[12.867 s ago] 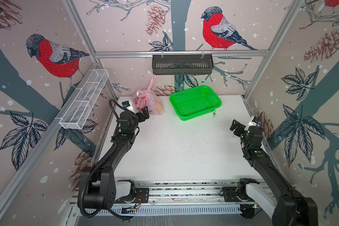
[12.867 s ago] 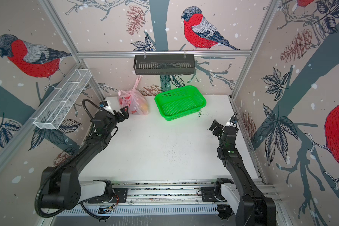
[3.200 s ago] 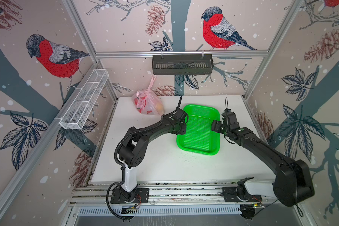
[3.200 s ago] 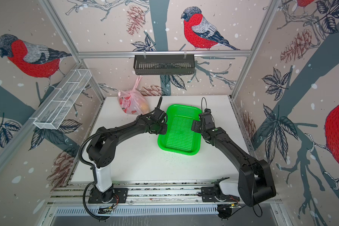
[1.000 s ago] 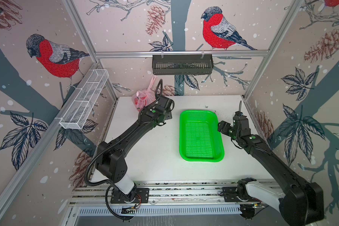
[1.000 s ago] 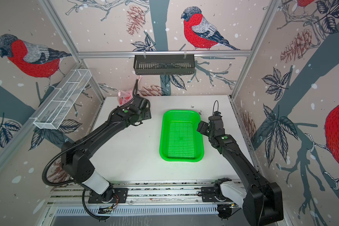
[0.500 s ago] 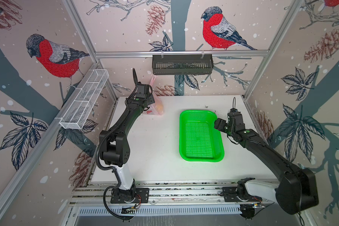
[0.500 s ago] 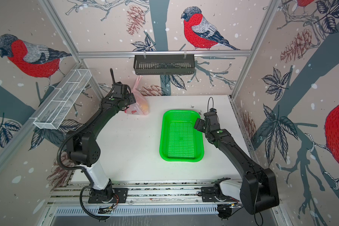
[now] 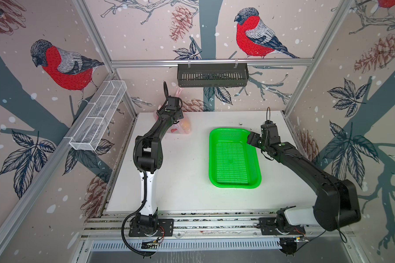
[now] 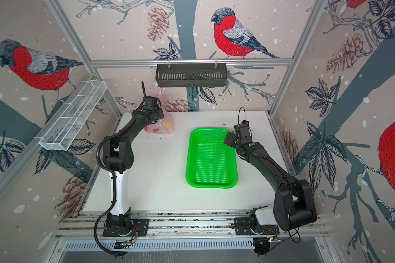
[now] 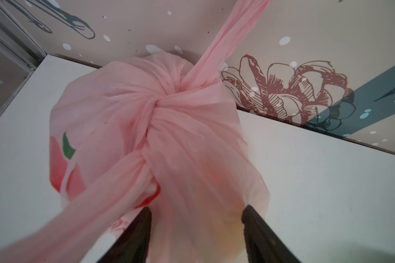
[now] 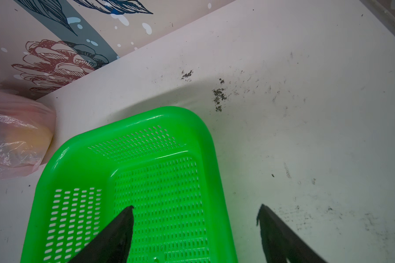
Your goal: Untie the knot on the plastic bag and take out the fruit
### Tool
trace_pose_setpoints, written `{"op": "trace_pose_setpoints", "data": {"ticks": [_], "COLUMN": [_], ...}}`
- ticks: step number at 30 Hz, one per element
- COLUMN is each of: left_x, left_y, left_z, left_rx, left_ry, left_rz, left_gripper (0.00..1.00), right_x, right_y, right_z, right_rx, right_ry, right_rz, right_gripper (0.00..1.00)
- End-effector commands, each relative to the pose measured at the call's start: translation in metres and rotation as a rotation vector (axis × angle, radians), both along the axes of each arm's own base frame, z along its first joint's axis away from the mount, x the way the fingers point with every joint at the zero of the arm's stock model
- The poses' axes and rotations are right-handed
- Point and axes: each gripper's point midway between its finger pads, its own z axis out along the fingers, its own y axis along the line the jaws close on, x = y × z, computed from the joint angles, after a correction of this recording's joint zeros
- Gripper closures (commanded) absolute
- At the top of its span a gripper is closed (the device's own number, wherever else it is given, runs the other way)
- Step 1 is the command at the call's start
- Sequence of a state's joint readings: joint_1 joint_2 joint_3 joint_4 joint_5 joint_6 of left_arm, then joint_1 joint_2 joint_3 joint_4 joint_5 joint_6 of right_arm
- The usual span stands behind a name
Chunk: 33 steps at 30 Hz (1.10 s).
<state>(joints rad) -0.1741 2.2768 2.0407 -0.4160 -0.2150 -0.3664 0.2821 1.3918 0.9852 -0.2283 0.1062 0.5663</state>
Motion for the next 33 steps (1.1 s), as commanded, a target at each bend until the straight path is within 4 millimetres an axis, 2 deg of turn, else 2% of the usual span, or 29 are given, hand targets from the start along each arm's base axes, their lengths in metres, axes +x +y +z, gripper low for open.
{"op": "trace_pose_setpoints", "data": {"ticks": [1,5,10,12,18,21,26,29,33], "left_x": [0.011,0.016,0.016,0.014,-0.007,-0.033,-0.095,-0.142,-0.213], "left_y": [0.005,0.004,-0.002,-0.005,-0.014,-0.017,-0.026,-0.036,-0.055], "left_z": [-0.005,-0.017,-0.028,-0.027,-0.018,-0.015,-0.019,-0.027,-0.039], "left_rx": [0.041,0.038,-0.004,-0.029,-0.075,-0.110,-0.190,-0.226,-0.277], "left_ry": [-0.006,0.001,0.014,0.019,0.043,0.043,0.076,0.113,0.165], "left_rz": [0.015,0.016,0.008,-0.001,-0.050,-0.072,-0.136,-0.165,-0.206], "left_gripper": [0.40,0.50,0.80,0.87,0.97,0.98,0.98,0.98,0.98], "right_x": [0.010,0.012,0.011,0.011,0.007,0.004,-0.002,-0.006,-0.011], "right_y": [0.000,0.000,-0.002,-0.002,0.000,0.003,0.005,0.012,0.027], "right_z": [0.007,0.004,0.003,0.002,0.004,0.005,-0.006,-0.010,-0.005], "right_rx": [-0.019,-0.023,-0.021,-0.020,0.001,0.008,0.013,0.022,0.024], "right_ry": [-0.033,-0.027,-0.027,-0.026,-0.035,-0.041,-0.030,-0.023,-0.039], "right_rz": [0.005,0.003,-0.005,-0.009,-0.006,0.003,0.013,0.035,0.077], "right_gripper": [0.14,0.14,0.15,0.15,0.15,0.15,0.16,0.17,0.17]}}
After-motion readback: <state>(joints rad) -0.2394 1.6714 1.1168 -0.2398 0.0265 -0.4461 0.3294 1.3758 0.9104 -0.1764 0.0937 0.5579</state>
